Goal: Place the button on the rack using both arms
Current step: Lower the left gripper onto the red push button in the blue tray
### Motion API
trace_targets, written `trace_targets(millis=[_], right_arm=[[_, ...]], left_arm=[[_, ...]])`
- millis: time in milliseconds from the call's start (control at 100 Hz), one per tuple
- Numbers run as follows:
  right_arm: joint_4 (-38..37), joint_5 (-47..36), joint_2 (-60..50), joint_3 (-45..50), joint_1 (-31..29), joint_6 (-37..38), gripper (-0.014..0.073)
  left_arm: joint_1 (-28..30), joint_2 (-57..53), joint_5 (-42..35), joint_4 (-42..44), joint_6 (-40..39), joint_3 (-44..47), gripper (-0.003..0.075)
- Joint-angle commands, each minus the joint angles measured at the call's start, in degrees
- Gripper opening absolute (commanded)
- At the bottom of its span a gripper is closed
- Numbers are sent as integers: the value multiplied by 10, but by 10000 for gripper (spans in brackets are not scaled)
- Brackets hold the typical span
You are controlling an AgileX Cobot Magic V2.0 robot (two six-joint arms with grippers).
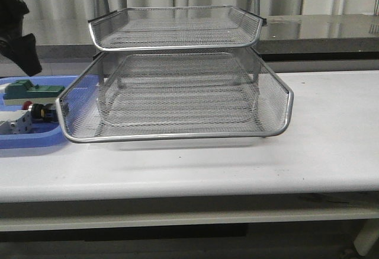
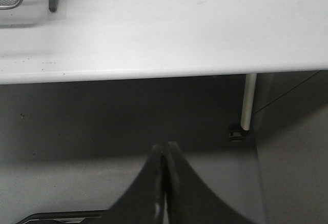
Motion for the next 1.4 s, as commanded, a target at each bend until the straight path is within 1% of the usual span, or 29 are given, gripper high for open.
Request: trace_targets(millis=[0,150,410,730,1390], right_arm=[[-14,-29,-1,-18,2,-1,-71],[-14,-29,-1,-18,2,-1,-71],[-14,-29,-1,-18,2,-1,-71],[-14,-29,-1,-18,2,-1,-71],[-14,-29,-1,-18,2,-1,-71]], left_arm=[[-10,-10,-15,-7,11,-35,498],[-16,26,-15,-5,13,-61,498],[-19,59,-12,16,17,-66,498],[-19,64,-12,16,40,-66,498],[-19,110,-21,16,43,-71,498]])
